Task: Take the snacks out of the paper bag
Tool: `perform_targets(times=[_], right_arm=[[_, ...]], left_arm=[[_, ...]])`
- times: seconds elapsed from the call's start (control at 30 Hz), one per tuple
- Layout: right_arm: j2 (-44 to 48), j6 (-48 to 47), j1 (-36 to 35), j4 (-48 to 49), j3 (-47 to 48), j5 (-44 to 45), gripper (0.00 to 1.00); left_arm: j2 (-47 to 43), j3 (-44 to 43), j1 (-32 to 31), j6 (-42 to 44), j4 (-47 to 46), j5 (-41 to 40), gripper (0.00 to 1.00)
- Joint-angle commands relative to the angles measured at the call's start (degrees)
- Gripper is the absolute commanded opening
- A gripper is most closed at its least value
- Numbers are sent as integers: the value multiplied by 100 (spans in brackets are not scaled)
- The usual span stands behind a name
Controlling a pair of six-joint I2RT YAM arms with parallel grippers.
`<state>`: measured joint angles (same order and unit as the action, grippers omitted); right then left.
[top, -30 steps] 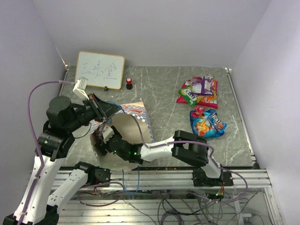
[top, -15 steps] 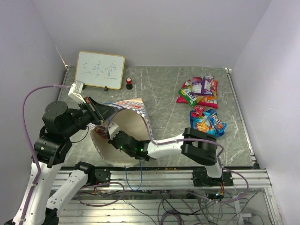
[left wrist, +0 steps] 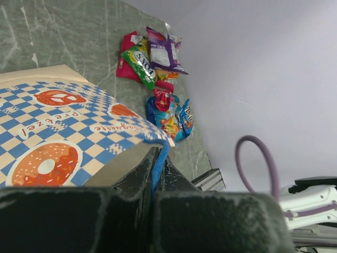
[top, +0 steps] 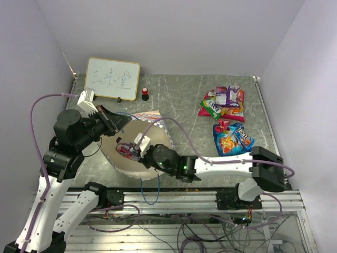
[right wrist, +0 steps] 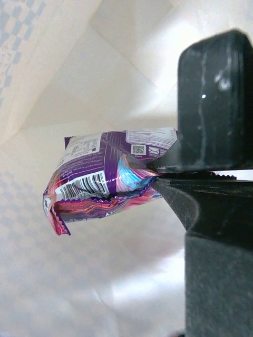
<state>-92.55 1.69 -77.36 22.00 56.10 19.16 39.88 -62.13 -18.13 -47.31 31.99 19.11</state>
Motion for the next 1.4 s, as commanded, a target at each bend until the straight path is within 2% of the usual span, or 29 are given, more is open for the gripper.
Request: perform_targets(times=[0.0, 0.3, 0.43, 0.63, 0.83, 1.0, 1.23, 1.3, 1.37], right_arm=[[771, -296, -24, -86, -318, -482, 0], [2387, -1400, -24, -1027, -122, -638, 0], [2880, -1870, -21, -1282, 233, -190, 0], [3306, -2527, -24, -1371, 802, 575, 0], [3479, -3420, -24, -830, 1216, 1397, 0], [3410, -4468, 75, -64, 1336, 2082, 0], [3638, -4315, 330, -261, 1235, 2480, 0], [3703, -4227, 389, -252, 1152, 2576, 0], [3717, -4062, 410, -438, 1226, 2712, 0]], left_arm=[[86, 2, -33, 195, -215, -426, 7], [557, -353, -33, 504, 162, -964, 7], [853, -576, -33, 689, 384, -1214, 7], [1248, -738, -30, 671, 189, -972, 7], [1578, -1012, -33, 559, 32, -775, 7], [2150, -1525, -33, 678, 851, -1574, 7], [3106, -2400, 125, 962, 1275, -2384, 7], [3458, -2704, 356, 953, 1419, -2296, 7], [3768, -2995, 658, 902, 1541, -1968, 13]])
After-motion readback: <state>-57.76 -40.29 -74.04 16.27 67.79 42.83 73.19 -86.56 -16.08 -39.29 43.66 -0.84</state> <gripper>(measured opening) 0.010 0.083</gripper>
